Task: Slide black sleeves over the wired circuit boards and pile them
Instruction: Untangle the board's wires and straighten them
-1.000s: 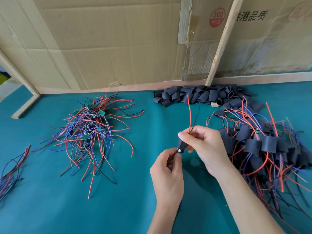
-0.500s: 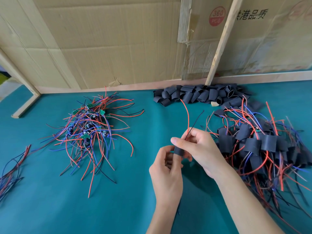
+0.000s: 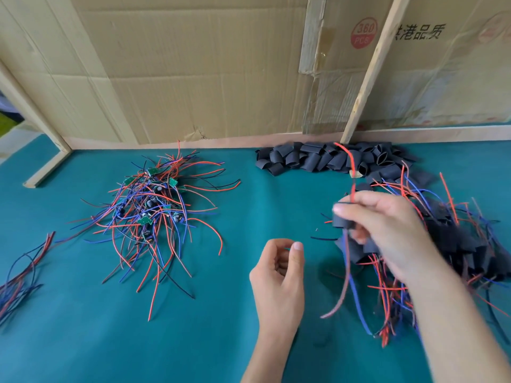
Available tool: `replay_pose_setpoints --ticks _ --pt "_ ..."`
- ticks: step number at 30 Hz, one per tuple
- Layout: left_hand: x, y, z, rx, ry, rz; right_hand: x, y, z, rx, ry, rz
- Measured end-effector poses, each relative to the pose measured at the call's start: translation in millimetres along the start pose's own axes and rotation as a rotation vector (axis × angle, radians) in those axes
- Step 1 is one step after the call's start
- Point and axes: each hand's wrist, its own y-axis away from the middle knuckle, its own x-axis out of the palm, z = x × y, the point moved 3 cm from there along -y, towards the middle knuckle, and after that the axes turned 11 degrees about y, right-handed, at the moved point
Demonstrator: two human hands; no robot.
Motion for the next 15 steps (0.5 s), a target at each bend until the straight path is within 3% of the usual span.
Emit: replay_pose_setpoints --ticks 5,10,13,15 --pt "0 0 3 -0.015 0.013 0.027 -88 10 24 -0.092 0.521 -0.195" --pt "0 0 3 -0.051 0.007 0.033 -150 6 9 0.074 0.905 -0.237" --pt "-1 0 4 -0.056 0.012 0.041 -162 -10 0 0.144 0.951 -0.328" --pt "-1 -1 4 -0.052 0.005 0.048 -133 -17 23 0.063 0.912 -0.443"
